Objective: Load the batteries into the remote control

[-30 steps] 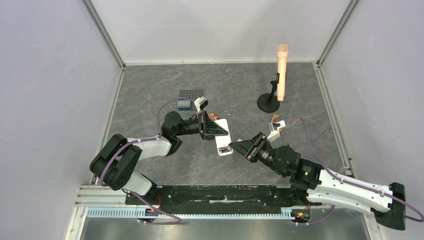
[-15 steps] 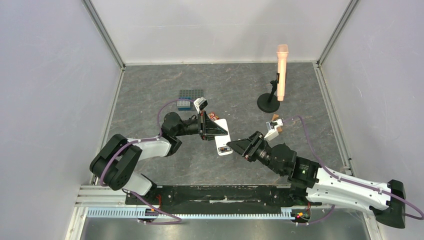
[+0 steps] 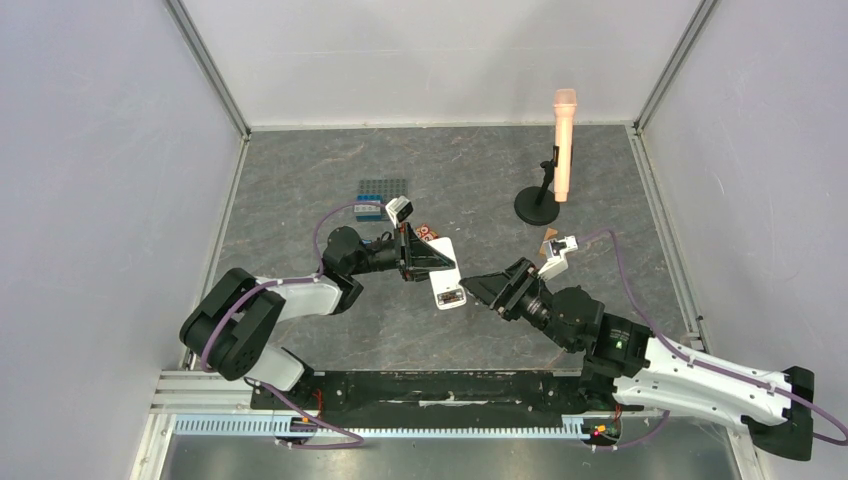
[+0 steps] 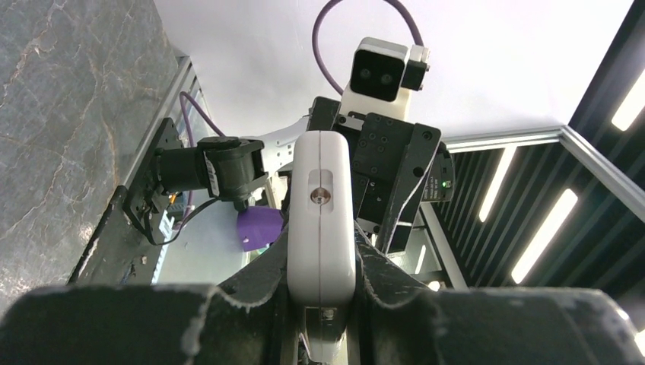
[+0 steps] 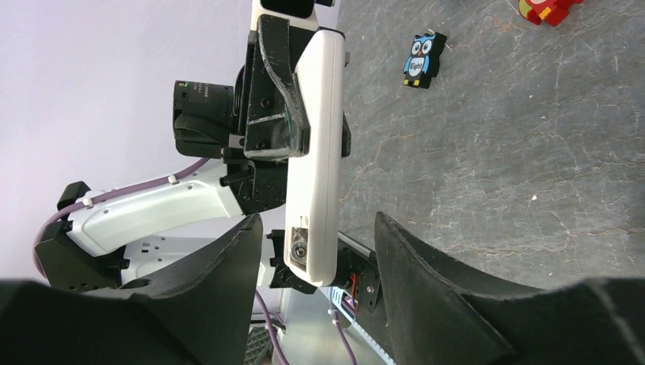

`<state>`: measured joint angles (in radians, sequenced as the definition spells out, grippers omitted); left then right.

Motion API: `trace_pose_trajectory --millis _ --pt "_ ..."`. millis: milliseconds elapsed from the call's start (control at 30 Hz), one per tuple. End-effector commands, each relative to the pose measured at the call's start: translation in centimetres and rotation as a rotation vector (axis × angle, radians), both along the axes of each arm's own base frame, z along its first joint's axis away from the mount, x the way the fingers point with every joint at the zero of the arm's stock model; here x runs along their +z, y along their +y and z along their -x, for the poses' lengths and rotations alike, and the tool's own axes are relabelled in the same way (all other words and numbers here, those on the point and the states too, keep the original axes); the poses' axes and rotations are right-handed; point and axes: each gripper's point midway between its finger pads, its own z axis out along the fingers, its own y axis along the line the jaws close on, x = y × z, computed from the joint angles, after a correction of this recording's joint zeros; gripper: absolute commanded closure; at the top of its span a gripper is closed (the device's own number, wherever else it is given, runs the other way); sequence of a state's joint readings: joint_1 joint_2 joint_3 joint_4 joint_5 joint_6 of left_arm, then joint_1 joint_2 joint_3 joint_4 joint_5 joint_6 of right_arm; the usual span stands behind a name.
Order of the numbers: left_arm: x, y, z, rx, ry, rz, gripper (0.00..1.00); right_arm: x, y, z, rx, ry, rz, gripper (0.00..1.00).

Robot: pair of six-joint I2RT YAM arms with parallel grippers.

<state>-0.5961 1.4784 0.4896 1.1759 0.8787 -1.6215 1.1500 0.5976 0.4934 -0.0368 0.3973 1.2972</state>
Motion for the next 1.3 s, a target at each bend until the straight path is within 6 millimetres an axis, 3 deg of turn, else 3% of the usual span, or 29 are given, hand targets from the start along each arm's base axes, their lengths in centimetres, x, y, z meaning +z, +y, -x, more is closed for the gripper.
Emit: trace_pose_trajectory --millis 0,1067,1267 --pt "1.1 0.0 -0.4 0.029 0.024 0.047 0.98 1.6 -0.3 0.1 -0.002 -0.025 -0.016 0.44" --pt "3.3 0.6 -0.2 0.038 0.046 0.139 0.98 -2.9 1.0 0.2 0.032 0.042 0.068 0.64" --pt "3.8 0.7 -0.5 0.055 0.058 0.157 0.98 -4.1 1.6 0.2 0.067 0.025 0.208 0.69"
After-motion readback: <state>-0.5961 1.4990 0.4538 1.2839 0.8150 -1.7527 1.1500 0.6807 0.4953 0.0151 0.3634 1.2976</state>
